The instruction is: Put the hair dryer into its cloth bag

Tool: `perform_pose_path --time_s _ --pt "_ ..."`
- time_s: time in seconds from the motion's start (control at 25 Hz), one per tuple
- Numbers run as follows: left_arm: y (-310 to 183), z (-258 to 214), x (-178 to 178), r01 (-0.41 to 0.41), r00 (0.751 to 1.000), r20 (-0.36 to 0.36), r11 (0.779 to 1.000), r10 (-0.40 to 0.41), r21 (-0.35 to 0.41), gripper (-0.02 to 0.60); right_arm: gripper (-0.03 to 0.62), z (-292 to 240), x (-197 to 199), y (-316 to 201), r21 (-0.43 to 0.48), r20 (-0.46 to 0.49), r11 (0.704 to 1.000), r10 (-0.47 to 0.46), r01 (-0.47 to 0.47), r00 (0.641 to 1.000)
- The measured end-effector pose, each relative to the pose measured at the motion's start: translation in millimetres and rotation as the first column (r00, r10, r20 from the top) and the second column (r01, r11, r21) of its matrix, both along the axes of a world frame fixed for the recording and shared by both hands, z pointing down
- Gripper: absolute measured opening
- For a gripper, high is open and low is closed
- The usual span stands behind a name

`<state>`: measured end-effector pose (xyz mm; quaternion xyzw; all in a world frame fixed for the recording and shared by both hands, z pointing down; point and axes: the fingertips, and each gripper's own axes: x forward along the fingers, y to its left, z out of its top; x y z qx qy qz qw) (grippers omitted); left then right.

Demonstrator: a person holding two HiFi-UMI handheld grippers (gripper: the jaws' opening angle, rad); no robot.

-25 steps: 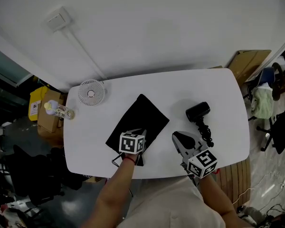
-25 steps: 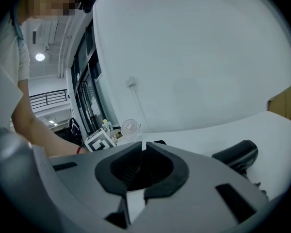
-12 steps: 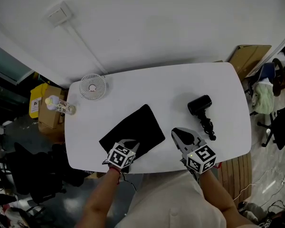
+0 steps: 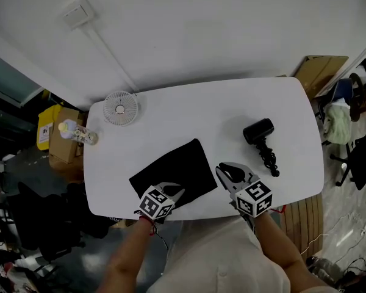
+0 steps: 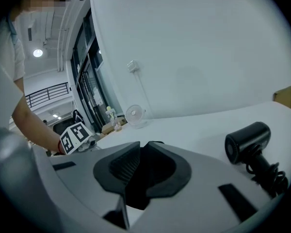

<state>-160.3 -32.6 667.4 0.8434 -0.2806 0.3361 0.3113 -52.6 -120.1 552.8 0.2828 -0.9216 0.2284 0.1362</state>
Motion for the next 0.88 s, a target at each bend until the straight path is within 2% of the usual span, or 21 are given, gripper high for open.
perform_pose_path --time_s 0.12,0.28,0.48,0.76,0.88 --pt "0 -6 2 -0.043 0.999 0.017 0.998 0.042 0.047 0.025 0.126 24 -17 2 -0.070 -0.051 0.994 -0.082 0.079 0.995" --pt "2 -19 5 -0.097 0.995 0.025 0.986 0.094 0.135 0.023 0.167 56 -42 -2 -0.171 -0.084 0.973 -0.172 0.156 0.981" --pt "3 -21 -1 -0.089 0.996 0.021 0.983 0.087 0.159 0.021 0.170 92 -63 -14 -0.267 -0.134 0.945 -0.232 0.190 0.963" --pt "4 -23 -2 -0.105 0.995 0.016 0.980 0.103 0.172 0.021 0.170 116 -87 -19 -0.294 -0.209 0.913 -0.350 0.283 0.913" --pt "5 -23 -3 -0.108 0.994 0.009 0.978 0.108 0.176 0.021 0.169 120 -93 -22 -0.311 -0.210 0.903 -0.369 0.296 0.905"
